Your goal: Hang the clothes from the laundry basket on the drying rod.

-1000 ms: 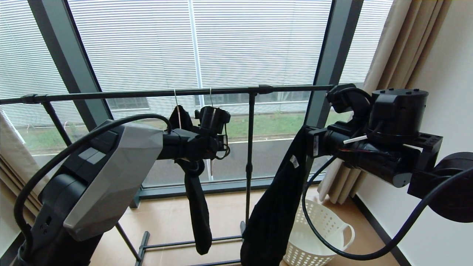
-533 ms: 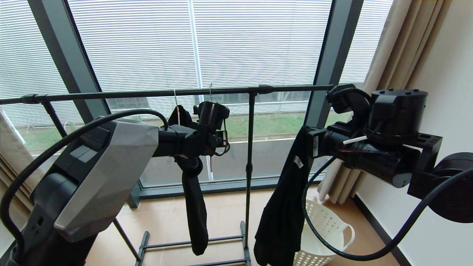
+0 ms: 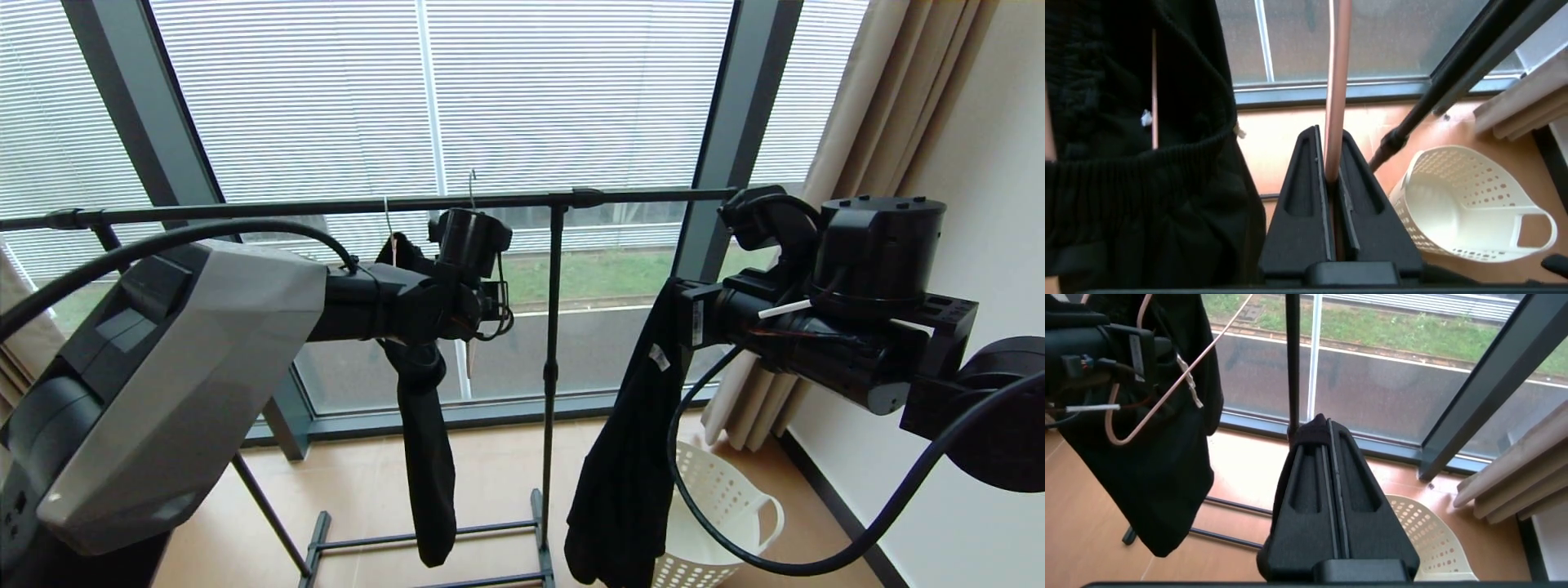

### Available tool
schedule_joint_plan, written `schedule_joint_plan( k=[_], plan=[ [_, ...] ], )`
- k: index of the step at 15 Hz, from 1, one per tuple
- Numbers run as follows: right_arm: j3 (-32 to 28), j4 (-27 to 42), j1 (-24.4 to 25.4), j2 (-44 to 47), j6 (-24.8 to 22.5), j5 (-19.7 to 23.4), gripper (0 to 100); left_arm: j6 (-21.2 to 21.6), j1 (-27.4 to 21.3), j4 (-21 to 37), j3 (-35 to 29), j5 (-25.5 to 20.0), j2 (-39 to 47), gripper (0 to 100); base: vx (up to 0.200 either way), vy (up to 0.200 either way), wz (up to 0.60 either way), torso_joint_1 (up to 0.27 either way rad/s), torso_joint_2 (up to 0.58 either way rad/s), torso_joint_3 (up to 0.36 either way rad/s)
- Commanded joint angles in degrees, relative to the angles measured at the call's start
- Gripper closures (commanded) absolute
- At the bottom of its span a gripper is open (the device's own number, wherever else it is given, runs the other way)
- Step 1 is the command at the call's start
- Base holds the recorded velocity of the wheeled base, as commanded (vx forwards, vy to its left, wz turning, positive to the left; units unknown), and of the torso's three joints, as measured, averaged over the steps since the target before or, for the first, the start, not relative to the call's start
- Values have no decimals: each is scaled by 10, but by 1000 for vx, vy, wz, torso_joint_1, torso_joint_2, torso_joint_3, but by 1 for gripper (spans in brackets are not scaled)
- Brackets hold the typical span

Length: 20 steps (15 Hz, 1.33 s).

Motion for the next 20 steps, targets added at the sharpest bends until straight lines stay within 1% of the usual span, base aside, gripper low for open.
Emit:
schedule_joint_plan(
  k=[1, 2, 6, 8, 9, 10, 13, 15, 16, 17, 19, 20],
  plan=[
    [0, 0, 0, -1, 0, 0, 100, 1, -4, 0, 23, 0, -28, 100, 0, 0, 0, 0, 0, 0],
    [0, 0, 0, 0, 0, 0, 100, 4, -10, -1, 57, -1, -54, 100, 0, 0, 0, 0, 0, 0],
    [0, 0, 0, 0, 0, 0, 100, 6, -17, -5, 144, -1, -117, 100, 0, 0, 0, 0, 0, 0],
    [0, 0, 0, 0, 0, 0, 100, 8, -22, -5, 167, -2, -133, 100, 0, 0, 0, 0, 0, 0],
    [0, 0, 0, 1, 0, 0, 100, 15, -29, -5, 196, -2, -153, 100, 0, 0, 0, 0, 0, 0],
    [0, 0, 0, 1, 0, 0, 100, 18, -31, -5, 204, -2, -160, 100, 0, 0, 0, 0, 0, 0],
    [0, 0, 0, 2, 0, 0, 100, 21, -43, -6, 270, -2, -207, 100, 0, 0, 0, 0, 0, 0],
    [0, 0, 0, 1, 0, 0, 100, 25, -43, -43, 325, -3, -233, 100, 0, 0, 0, 0, 0, 0],
    [0, 0, 0, 1, 0, 0, 100, 31, -43, -60, 344, -3, -241, 100, 0, 0, 0, 0, 0, 0],
    [0, 0, 0, 2, 0, 0, 100, 43, -42, -86, 382, -3, -261, 100, 0, 0, 0, 0, 0, 0],
    [0, 0, 1, 2, 0, 0, 100, 55, -43, -110, 432, -6, -292, 100, 0, 0, 0, 0, 0, 0],
    [0, 1, 1, 3, 0, 0, 100, 57, -43, -115, 456, -20, -313, 100, 0, 0, 0, 0, 0, 0]
  ],
)
